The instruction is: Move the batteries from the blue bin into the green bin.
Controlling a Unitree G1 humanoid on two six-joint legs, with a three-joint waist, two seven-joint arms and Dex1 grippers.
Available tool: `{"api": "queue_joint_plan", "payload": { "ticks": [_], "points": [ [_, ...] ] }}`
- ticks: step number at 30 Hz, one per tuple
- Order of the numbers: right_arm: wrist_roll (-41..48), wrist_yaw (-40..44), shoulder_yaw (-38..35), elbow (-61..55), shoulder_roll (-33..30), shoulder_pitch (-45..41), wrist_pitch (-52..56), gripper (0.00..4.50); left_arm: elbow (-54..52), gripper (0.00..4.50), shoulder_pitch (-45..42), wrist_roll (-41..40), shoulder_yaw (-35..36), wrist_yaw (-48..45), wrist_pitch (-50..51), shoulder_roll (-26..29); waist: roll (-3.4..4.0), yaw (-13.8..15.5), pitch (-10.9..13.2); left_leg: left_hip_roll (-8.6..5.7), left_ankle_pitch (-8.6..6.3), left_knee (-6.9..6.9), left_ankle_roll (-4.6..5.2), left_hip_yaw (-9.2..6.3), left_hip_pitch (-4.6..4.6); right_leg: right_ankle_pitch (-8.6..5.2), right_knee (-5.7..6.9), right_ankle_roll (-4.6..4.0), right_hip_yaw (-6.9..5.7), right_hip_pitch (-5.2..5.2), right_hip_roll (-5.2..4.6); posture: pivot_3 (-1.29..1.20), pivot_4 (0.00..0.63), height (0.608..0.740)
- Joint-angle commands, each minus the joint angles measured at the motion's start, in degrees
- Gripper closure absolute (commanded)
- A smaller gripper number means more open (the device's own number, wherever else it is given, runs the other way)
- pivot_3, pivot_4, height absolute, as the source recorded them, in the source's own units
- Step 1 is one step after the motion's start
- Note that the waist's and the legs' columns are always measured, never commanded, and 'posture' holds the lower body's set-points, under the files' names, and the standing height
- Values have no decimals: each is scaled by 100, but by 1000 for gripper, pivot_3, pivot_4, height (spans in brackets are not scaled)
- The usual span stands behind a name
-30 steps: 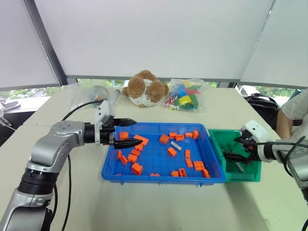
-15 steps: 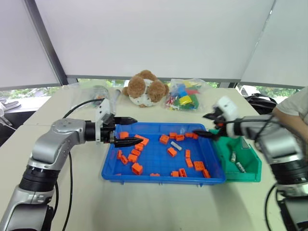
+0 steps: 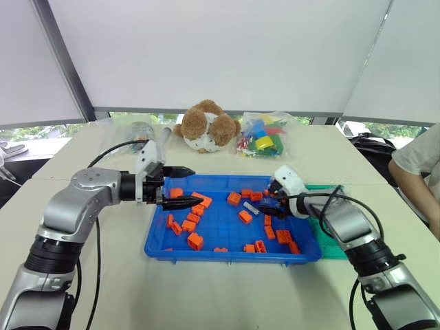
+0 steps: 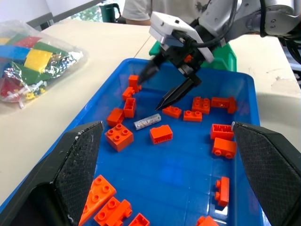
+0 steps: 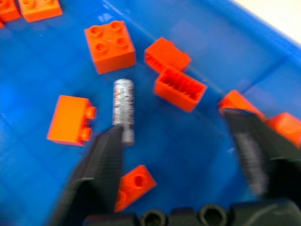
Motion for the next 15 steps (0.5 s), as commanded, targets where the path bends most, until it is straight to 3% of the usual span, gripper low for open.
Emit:
{"api": "queue_joint_plan", "payload": {
  "ticks": [1, 15],
  "points": [
    [93, -33, -191, -301, 49, -88, 141, 2301, -78, 0, -123, -3, 96, -16, -78, 63, 0, 1, 0, 0, 0, 0, 0, 0, 0, 0, 0, 0, 0, 0, 0, 0, 150, 733],
    [257, -149, -116, -224, 341, 20, 422, 2301, -48, 0, -183, 19, 77, -27, -104, 45, 0, 0, 0, 0, -2, 0, 3, 0, 0, 0, 0, 0, 0, 0, 0, 0, 150, 733]
  ]
}}
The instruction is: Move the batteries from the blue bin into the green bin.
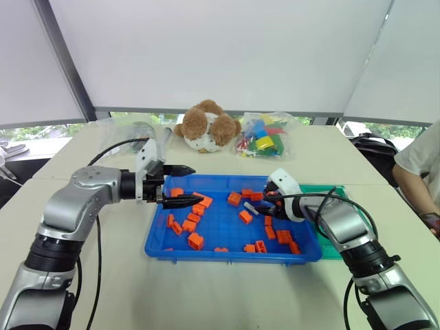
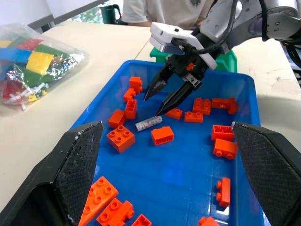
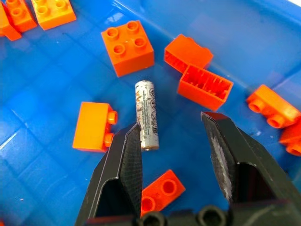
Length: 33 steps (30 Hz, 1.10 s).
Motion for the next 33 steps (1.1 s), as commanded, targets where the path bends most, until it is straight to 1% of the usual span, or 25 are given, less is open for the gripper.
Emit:
{"api": "queue_joint_plan", "payload": {
  "ticks": [1, 4, 10, 15, 18, 20, 21, 25, 29, 33],
  "points": [
    [49, -77, -76, -81, 147, 3, -45, 2301, -78, 0, -111, 9, 86, -5, -97, 45, 0, 0, 0, 0, 0, 0, 0, 0, 0, 0, 0, 0, 0, 0, 0, 0, 150, 733],
    [6, -124, -33, 83, 245, 19, -119, 2301, -90, 0, -105, 5, 89, 2, -92, 47, 0, -2, 0, 0, 0, 0, 0, 0, 0, 0, 0, 0, 0, 0, 0, 0, 150, 733],
    [-61, -279, -46, 792, 514, -116, -386, 2301, -134, 0, -74, -2, 102, 40, -75, 47, 0, -7, 0, 0, 0, 0, -1, 0, 0, 0, 0, 0, 0, 0, 0, 0, 150, 733],
    [-62, -273, -31, 1091, 581, -200, -510, 2301, -145, 0, -66, 5, 96, 77, -76, 34, 0, -11, 0, 0, 1, 0, -1, 0, 1, 0, 1, 0, 0, 1, 0, 0, 150, 733],
    [-38, -268, -29, 1097, 611, -217, -483, 3186, -161, 0, -44, 0, 111, 93, -77, 38, 0, -11, 0, 0, 1, 0, -1, 0, 1, 0, 1, 0, 0, 1, 0, 0, 150, 733],
    [-9, -247, -45, 1022, 614, -219, -404, 4163, -161, 0, -42, 0, 109, 105, -79, 29, 0, -12, 0, 0, 1, 0, -1, 0, 1, 0, 1, 0, 0, 1, 0, 0, 150, 733],
    [36, -235, -86, 965, 623, -219, -337, 4484, -157, 0, -45, -1, 107, 111, -81, 20, 0, -10, 0, 0, 1, 0, -1, 0, 2, 0, 2, 0, 0, 1, 0, 0, 150, 733],
    [146, -209, -209, 659, 545, -219, -68, 4460, -145, 0, -43, -8, 92, 125, -95, -1, 0, -8, 0, 0, 1, 0, -1, -1, 1, 0, 2, 0, 0, 1, 0, 0, 150, 733],
    [192, -232, -352, 29, 303, -235, 237, 4460, -142, 0, -41, -10, 83, 127, -104, -20, 0, -4, 0, 0, 1, 0, -1, 0, 1, 0, 2, 0, 0, 0, 0, 0, 150, 733],
    [283, -238, -958, -952, -426, -202, 745, 4460, -149, 0, -9, -3, 70, 131, -137, -66, 1, 26, 0, 0, -1, 0, 2, -1, -2, 0, 1, 0, -1, -1, -2, 0, 150, 733]
  ]
}}
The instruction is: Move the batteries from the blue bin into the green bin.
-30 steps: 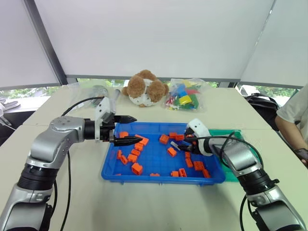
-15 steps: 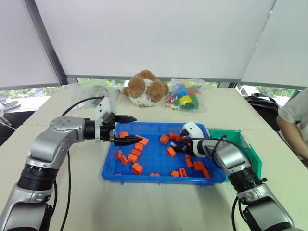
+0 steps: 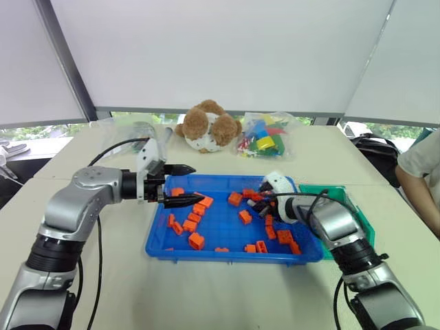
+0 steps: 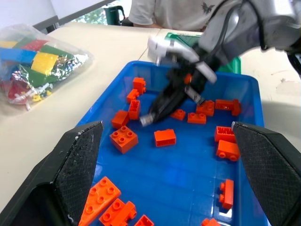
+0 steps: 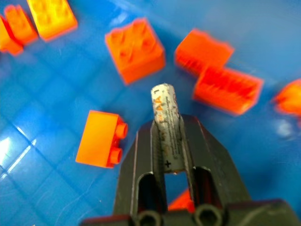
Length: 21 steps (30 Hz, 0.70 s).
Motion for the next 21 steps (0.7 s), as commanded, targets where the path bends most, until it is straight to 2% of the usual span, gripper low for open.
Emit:
{"api": "queue_joint_plan", "payload": {
  "ticks": [1, 7, 12, 14, 15, 17, 20, 21],
  "points": [
    [124, -38, -824, -945, -663, -17, 365, 4460, -121, 0, -12, -3, 75, 10, -138, -17, 0, 11, 0, 0, -5, 0, 8, 0, 0, 0, 0, 0, 0, 0, 0, 0, 150, 733],
    [263, 60, -1896, -1428, -1856, 775, 811, 4460, -85, 0, 36, -11, 50, -26, -207, -75, -1, 0, -1, -1, -12, -1, 21, 0, 1, 0, -4, 0, 1, 2, 0, 0, 150, 733],
    [469, 296, -2235, -1638, -2327, 1712, 764, 4460, 83, 0, -48, 12, 2, -136, -267, -103, 0, -35, -1, -1, -13, -1, 22, 0, 3, 0, -7, 0, 4, 3, 2, 0, 150, 733],
    [563, 368, -2320, -1697, -2390, 1987, 721, 3402, 185, 0, -84, 36, -11, -206, -309, -92, 0, -41, -1, -1, -13, -3, 22, -1, 6, 0, -5, 0, 5, 2, 4, 0, 150, 733],
    [609, 382, -2363, -1711, -2399, 2068, 721, 3053, 225, 0, -100, 39, -18, -236, -320, -85, 0, -40, -1, -1, -13, -3, 22, -2, 6, 0, -5, 0, 5, 2, 5, 0, 150, 733],
    [701, 398, -2444, -1776, -2407, 2179, 734, 2051, 284, 0, -125, 38, -22, -285, -328, -70, 0, -30, -1, -1, -13, -2, 22, -1, 5, 0, -5, 0, 6, 3, 4, 0, 150, 733],
    [813, 417, -2538, -1902, -2452, 2262, 756, 444, 334, 0, -140, 45, -18, -348, -307, -56, 0, -12, -1, -1, -12, -1, 22, -2, 5, 0, -5, 1, 6, 2, 4, 0, 150, 733],
    [842, 440, -2557, -1941, -2499, 2272, 723, 68, 341, 0, -146, 45, -15, -361, -296, -54, 0, -11, -1, -1, -12, -1, 22, -2, 5, 0, -5, 1, 6, 2, 4, 0, 150, 733]
  ]
}}
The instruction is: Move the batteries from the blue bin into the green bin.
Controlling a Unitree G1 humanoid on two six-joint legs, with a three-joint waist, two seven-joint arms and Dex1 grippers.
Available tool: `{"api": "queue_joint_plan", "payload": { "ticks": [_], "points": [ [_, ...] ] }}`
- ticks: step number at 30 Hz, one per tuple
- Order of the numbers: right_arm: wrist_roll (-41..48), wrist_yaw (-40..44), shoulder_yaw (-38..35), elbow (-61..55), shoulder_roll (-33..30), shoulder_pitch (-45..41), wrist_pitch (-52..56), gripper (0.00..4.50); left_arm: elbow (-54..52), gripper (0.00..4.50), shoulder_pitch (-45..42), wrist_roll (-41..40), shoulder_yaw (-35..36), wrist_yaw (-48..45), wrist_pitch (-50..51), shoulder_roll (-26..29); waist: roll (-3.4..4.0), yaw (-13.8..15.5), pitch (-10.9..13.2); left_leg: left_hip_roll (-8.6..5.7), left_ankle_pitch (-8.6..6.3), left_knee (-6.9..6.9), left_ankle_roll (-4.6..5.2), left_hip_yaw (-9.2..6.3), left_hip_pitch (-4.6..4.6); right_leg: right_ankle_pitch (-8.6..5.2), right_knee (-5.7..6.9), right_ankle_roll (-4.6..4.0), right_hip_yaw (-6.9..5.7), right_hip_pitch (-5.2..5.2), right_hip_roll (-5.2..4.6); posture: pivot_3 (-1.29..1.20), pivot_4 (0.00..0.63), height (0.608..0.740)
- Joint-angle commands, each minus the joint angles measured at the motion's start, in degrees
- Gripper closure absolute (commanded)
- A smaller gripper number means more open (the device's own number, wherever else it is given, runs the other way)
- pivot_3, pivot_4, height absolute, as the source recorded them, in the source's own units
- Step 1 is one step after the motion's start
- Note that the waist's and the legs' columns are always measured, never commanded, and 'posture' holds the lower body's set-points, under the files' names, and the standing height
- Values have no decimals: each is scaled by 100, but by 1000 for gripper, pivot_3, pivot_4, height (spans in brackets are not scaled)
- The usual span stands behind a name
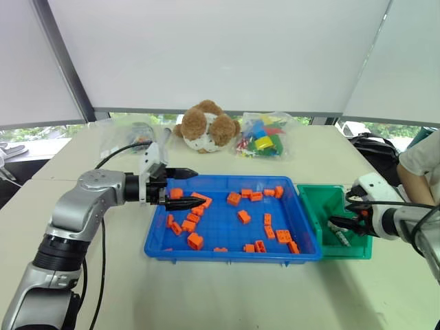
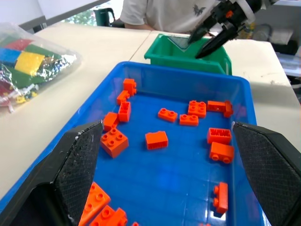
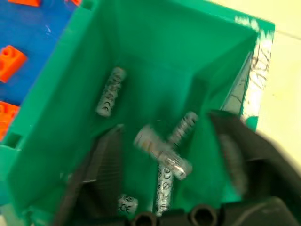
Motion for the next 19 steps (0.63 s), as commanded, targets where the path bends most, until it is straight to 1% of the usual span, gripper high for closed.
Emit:
{"api": "queue_joint_plan", "payload": {
  "ticks": [1, 6, 10, 15, 17, 19],
  "points": [
    [133, 78, -327, -303, -250, 6, -170, 68, -49, 0, -142, -7, 87, -74, -53, 80, 0, 6, 0, 0, 0, 0, 0, 0, 0, 0, 0, 0, 0, 0, 0, 0, 150, 733],
    [418, 499, -479, -383, -575, -135, -611, 68, -60, 0, -152, -38, 102, -161, 55, 157, 0, 8, 0, -3, 0, 2, 0, -1, -1, 0, -1, 1, 0, 2, -2, 0, 150, 733],
    [987, 1259, -612, -731, -918, -226, -939, 68, -79, 0, -157, -108, 155, -275, 193, 314, 1, -1, 0, -3, 0, 0, 1, -3, -1, -1, -1, 1, 0, 2, -1, 0, 150, 733],
    [1619, 1520, -667, -876, -1094, -595, -676, 68, -135, 0, -92, -177, 215, -366, 341, 538, 0, -2, 0, -2, -1, 1, 1, -5, 0, -1, 0, 2, -1, 3, -1, 0, 150, 733],
    [2073, 1496, -756, -1012, -950, -793, -374, 68, -145, 0, -79, -207, 254, -365, 381, 592, 0, 13, 0, -2, -1, 1, 1, -4, 0, -1, 0, 2, -1, 3, -2, 0, 150, 733],
    [2268, 1448, -727, -1123, -937, -838, -270, 68, -165, 0, -62, -256, 296, -371, 441, 647, 0, 16, 0, -2, -1, 2, 1, -5, -1, -1, 0, 2, -1, 3, -3, 0, 150, 733]
  ]
}}
